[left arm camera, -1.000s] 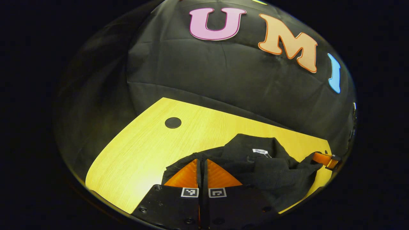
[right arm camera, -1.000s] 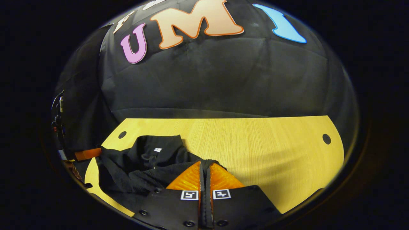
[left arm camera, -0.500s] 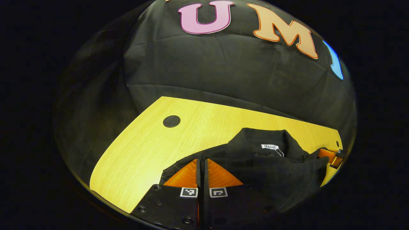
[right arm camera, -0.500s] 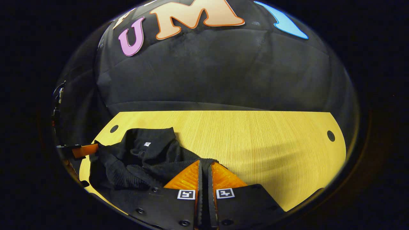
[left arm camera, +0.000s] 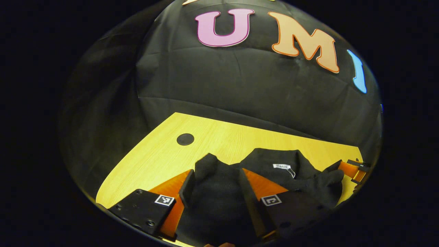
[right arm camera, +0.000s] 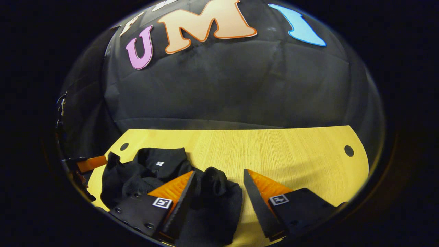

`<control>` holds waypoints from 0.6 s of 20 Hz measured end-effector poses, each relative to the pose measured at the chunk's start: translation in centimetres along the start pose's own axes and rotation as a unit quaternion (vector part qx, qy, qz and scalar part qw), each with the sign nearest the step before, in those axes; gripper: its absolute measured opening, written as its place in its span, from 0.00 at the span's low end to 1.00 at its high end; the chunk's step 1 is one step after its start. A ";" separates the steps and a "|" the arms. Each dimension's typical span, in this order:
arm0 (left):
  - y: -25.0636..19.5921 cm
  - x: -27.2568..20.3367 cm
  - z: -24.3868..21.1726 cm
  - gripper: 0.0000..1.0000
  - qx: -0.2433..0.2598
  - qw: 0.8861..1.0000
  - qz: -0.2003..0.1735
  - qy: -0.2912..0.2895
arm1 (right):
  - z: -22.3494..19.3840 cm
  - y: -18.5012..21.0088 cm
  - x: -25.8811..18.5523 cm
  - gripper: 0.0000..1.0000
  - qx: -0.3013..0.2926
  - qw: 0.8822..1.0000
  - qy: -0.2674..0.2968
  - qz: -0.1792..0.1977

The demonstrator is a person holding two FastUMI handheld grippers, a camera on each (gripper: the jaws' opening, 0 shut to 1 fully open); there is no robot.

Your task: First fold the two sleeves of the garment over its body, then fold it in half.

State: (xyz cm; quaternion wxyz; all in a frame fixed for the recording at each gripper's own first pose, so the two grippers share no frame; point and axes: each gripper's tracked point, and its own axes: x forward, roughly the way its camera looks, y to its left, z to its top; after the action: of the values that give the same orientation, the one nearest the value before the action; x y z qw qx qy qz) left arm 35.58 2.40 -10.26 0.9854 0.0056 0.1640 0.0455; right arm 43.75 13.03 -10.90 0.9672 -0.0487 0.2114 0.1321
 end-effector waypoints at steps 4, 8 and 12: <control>0.6 -1.6 1.2 0.85 0.000 1.000 0.004 -0.019 | 1.3 -0.1 -2.4 0.99 -0.009 1.000 -0.029 -0.002; 0.3 -3.8 1.9 0.87 0.013 0.999 -0.014 -0.030 | 2.0 0.6 -5.8 0.99 -0.004 0.998 -0.058 -0.003; -0.2 -8.4 2.1 0.87 0.020 0.998 -0.039 -0.048 | 1.4 1.9 -11.0 0.99 -0.006 0.996 -0.088 -0.006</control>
State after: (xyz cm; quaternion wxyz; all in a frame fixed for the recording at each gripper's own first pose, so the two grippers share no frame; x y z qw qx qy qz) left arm 28.31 1.42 -5.56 0.9929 0.0214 0.1170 0.0035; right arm 34.10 12.45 -5.06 0.9826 -0.0440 0.1240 0.1315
